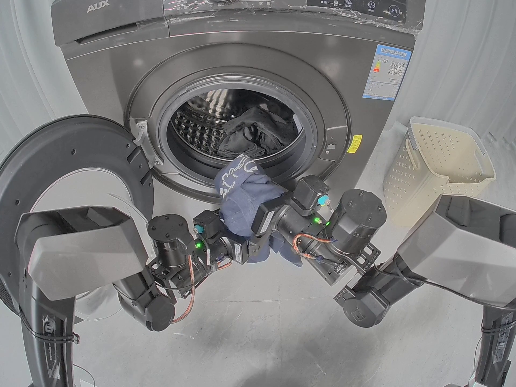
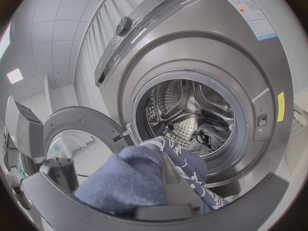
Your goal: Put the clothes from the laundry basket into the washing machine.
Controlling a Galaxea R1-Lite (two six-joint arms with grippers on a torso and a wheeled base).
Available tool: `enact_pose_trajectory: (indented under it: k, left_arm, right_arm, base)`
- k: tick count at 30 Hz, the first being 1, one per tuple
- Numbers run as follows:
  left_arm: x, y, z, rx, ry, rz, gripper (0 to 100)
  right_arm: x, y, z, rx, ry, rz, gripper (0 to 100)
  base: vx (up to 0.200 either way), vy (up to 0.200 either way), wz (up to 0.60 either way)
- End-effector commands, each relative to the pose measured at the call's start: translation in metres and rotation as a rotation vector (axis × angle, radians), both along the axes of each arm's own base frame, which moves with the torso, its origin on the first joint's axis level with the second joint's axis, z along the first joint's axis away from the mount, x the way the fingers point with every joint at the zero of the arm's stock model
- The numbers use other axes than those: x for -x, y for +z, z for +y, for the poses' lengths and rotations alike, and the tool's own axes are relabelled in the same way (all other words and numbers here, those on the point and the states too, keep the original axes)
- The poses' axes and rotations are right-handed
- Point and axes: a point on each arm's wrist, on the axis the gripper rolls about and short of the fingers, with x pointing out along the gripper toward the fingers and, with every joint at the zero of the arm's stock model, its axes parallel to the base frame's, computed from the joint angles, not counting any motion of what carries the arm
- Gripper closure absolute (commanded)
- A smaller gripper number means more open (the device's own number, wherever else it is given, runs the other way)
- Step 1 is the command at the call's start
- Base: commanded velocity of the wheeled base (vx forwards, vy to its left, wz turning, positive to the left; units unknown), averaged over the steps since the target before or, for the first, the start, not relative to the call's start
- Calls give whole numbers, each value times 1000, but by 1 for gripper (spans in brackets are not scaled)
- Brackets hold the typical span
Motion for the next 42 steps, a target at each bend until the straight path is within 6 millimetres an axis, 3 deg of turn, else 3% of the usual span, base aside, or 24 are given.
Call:
enact_pose_trajectory:
  k: [1, 17, 18, 30, 35, 42]
  left_arm:
    - [-10, -18, -1, -13, 9, 22, 0]
    - [-23, -25, -12, 11, 36, 2, 0]
    - [-25, -23, -12, 14, 41, -7, 100]
    - [-33, -7, -4, 87, 120, -27, 100]
    - [-32, 27, 14, 155, 158, -70, 100]
    - [-5, 65, 21, 223, 137, -92, 100]
  right_arm:
    - [6, 4, 3, -9, 9, -2, 100]
    - [14, 6, 10, -21, 27, 5, 100]
    - [14, 6, 10, -24, 28, 7, 100]
    - [11, 14, 3, -42, 10, -4, 100]
    - [-2, 10, -20, -43, -57, 26, 100]
    - [-17, -6, -38, -23, -111, 68, 100]
  base:
    - [0, 0, 0]
    - [0, 0, 0]
    - [0, 0, 0]
    - [0, 0, 0]
    - [0, 0, 0]
    - [0, 0, 0]
